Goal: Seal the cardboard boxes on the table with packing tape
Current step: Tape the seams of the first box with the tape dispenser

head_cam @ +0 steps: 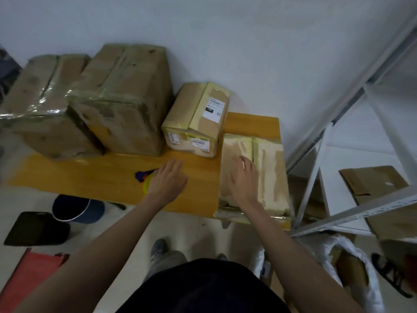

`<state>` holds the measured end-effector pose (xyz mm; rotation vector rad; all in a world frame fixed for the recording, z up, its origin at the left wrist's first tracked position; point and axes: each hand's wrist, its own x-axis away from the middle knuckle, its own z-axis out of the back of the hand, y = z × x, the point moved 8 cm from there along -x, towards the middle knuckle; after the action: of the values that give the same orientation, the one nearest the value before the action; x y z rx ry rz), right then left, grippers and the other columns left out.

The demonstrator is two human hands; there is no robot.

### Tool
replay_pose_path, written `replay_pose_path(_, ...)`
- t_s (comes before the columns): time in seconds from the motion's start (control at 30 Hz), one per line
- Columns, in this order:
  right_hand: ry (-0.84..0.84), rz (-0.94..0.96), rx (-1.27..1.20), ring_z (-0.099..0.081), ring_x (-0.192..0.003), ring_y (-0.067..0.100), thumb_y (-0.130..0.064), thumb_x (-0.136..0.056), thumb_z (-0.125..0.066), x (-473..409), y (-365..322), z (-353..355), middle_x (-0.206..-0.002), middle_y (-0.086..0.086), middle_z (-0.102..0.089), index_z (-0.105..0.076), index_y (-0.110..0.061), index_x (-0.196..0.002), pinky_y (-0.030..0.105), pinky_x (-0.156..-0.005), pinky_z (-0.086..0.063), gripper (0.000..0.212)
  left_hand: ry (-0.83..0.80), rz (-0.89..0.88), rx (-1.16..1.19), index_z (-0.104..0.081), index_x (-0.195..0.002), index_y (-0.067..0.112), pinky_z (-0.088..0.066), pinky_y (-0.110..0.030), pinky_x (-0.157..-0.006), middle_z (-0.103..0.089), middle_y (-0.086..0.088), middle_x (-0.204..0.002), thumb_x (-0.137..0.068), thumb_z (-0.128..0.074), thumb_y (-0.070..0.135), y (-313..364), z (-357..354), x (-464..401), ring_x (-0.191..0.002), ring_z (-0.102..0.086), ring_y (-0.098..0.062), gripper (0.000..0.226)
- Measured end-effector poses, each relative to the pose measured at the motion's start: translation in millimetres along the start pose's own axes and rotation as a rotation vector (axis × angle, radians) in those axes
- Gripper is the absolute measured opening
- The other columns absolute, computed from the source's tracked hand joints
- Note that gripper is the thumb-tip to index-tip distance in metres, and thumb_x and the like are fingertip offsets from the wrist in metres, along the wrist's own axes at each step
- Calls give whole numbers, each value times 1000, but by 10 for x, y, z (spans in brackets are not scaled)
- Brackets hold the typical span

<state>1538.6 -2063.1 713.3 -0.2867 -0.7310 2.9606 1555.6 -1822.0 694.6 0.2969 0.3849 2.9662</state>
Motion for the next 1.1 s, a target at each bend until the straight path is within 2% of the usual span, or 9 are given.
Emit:
replay_pose_path(0.2,-8,103,-40,-49,-126,28,-17,-92,-63,-47,-683,-420,-134,7,-56,-55,-15,-135,46,-105,-45,44,88,55,-78,-28,-155,22,-32,-46,-113,-26,-5,-162,-102,-44,47,-699,159,80,-148,-24,-27,60)
replay_pose_path(0.37,-132,104,-17,-51,-124,30,-21,-93,-63,-73,-1164,-879,-135,8,-56,-53,-14,-139,45,-103,-46,48,21,129,-56,-20,-159,24,-24,-45,-119,-15,-4,-167,-102,-36,57,-1262,109,20,-152,-17,-27,67)
replay_pose_path(0.5,-236,93,-2,-50,-127,30,-20,-96,-61,-95,-1529,-1253,-138,8,-55,-52,-14,-141,42,-102,-46,46,-15,123,-20,-20,-159,25,-24,-45,-120,-17,-3,-167,-102,-37,57,-1609,101,-45,-152,-18,-27,68)
replay_pose_path(0.6,-337,67,17,-50,-126,30,-21,-99,-59,-134,-1747,-1558,-139,6,-55,-50,-17,-142,42,-95,-49,45,-52,123,-9,-23,-158,25,-27,-47,-119,-21,-4,-166,-102,-39,56,-1865,43,-92,-150,-22,-29,66)
replay_pose_path(0.77,-508,-65,33,-46,-130,35,-15,-100,-56,-215,-1835,-2109,-145,8,-47,-42,-20,-149,46,-87,-53,51,-134,93,-21,-27,-156,24,-29,-49,-116,-25,-6,-163,-101,-41,51,-2143,-93,-191,-147,-26,-31,63)
replay_pose_path(0.87,-584,-114,80,-45,-130,38,-7,-98,-55,-249,-1782,-2410,-149,10,-42,-37,-20,-152,43,-77,-48,58,-151,74,-17,-27,-156,23,-28,-48,-116,-24,-7,-163,-102,-41,50,-2225,-143,-245,-147,-26,-31,62)
replay_pose_path(1.0,-651,-162,222,-46,-126,40,-1,-96,-53,-318,-1710,-2722,-153,11,-30,-30,-25,-154,50,-86,-52,67,-152,61,13,-24,-157,24,-25,-47,-119,-21,-5,-165,-102,-40,50,-2311,-177,-309,-150,-22,-30,63)
replay_pose_path(1.1,-656,-192,318,-47,-123,38,2,-97,-54,-375,-1652,-2845,-155,16,-20,-26,-27,-156,41,-78,-49,71,-154,52,19,-25,-157,24,-26,-47,-119,-22,-5,-165,-102,-42,49,-2377,-231,-353,-150,-23,-29,63)
